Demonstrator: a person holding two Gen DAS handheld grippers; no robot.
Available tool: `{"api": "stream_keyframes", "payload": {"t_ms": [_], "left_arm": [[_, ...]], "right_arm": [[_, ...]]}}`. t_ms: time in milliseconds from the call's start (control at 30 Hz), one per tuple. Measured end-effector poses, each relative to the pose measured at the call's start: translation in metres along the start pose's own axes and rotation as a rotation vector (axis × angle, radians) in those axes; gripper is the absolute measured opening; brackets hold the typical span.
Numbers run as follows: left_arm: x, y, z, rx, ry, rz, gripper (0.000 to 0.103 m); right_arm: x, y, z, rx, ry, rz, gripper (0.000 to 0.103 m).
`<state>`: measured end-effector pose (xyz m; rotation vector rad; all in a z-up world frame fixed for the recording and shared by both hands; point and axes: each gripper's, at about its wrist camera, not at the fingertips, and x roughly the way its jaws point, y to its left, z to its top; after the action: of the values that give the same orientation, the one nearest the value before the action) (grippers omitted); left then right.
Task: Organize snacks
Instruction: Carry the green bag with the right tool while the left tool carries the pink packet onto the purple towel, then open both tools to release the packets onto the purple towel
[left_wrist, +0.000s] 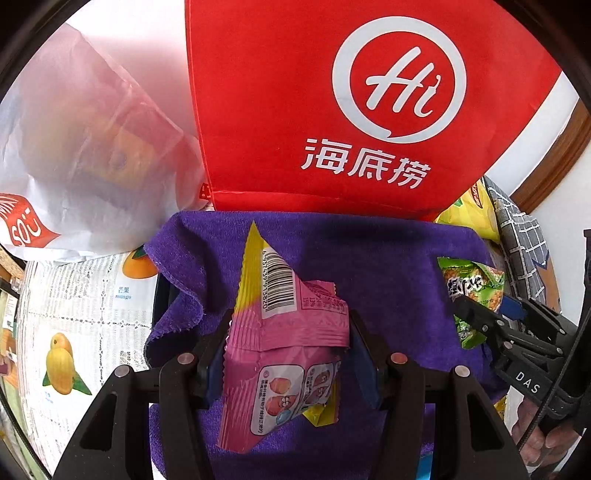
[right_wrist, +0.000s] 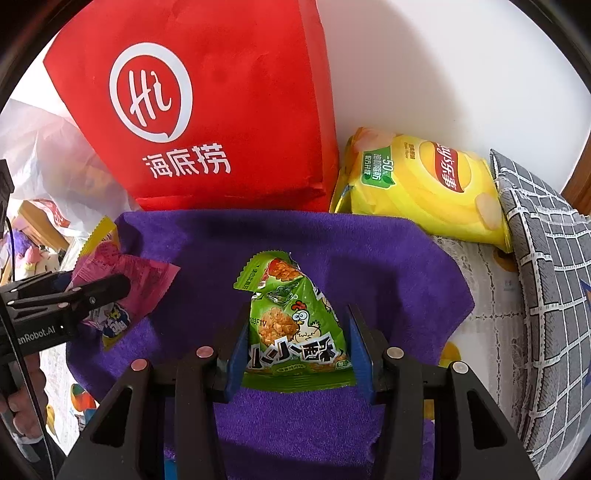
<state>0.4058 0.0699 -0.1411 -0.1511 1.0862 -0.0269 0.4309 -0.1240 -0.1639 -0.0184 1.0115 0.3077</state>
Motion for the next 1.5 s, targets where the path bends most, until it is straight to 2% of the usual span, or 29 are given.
{"api": "stream_keyframes", "payload": {"t_ms": [367,700,800,867,933,1100,1167,1200,1300,1367,1500], "left_arm": [[0.008,0.007,-0.001,-0.024,0.040,0.017,0.055],[0.013,-0.002,-0.004,0.007,0.068,0.016,0.057],[0.013,-0.008,-0.004,0.022,0.073,0.006,0.062],[0.008,-0.013,-0.003,0.027,0.053,0.012,0.068],[0.002,-0.015,-0.003,0.032,0.032,0.016,0.074],[-0.016,-0.022,-0.005,0.035,-0.014,0.026,0.075],[-0.025,-0.027,-0.005,0.037,-0.030,0.028,0.075],[-0.028,-0.027,-0.005,0.044,-0.040,0.026,0.075],[-0.042,-0.032,-0.008,0.065,-0.082,0.027,0.075],[-0.050,-0.031,-0.009,0.062,-0.106,0.020,0.075],[-0.070,-0.036,-0.011,0.066,-0.160,-0.045,0.075]], "right_arm": [[0.012,0.001,-0.003,-0.007,0.036,-0.022,0.048],[0.022,0.002,-0.004,-0.011,0.074,-0.033,0.049],[0.017,0.004,-0.003,-0.014,0.064,-0.032,0.057],[0.012,0.009,-0.001,-0.022,0.045,-0.042,0.065],[0.005,0.009,0.001,-0.021,0.028,-0.052,0.068],[-0.021,0.014,0.002,-0.015,-0.024,-0.062,0.075],[-0.034,0.015,0.003,-0.011,-0.059,-0.072,0.086],[-0.039,0.016,0.003,-0.009,-0.078,-0.071,0.088],[-0.056,0.014,0.000,0.003,-0.125,-0.070,0.089],[-0.063,0.014,-0.002,0.027,-0.129,-0.106,0.089],[-0.085,0.012,-0.008,0.019,-0.165,-0.160,0.089]]}}
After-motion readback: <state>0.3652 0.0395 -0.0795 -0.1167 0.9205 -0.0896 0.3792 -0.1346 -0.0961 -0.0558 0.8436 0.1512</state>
